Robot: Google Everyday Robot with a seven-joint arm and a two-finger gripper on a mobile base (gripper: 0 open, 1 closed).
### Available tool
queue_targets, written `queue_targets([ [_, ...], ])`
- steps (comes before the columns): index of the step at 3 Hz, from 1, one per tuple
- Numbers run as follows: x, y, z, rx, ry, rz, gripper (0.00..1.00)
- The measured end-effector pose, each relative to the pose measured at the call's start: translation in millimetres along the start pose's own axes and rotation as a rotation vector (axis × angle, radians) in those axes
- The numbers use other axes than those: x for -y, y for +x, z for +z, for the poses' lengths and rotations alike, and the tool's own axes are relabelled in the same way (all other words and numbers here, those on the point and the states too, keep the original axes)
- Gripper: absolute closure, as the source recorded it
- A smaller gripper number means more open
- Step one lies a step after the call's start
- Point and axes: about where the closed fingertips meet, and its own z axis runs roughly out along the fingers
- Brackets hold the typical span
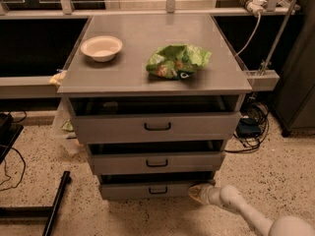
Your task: Close bottom drawer
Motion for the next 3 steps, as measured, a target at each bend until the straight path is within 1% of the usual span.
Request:
queue_targets([
  [1,-11.0,-5.6,-4.2,-0.004,-0.067,-0.001,1.0],
  [2,-27.6,-9.6,-27.2,-0.017,-0.157,0.017,1.0],
  [3,-49.6,-26.0,-75.4,-0.015,-0.261,0.08,1.0],
])
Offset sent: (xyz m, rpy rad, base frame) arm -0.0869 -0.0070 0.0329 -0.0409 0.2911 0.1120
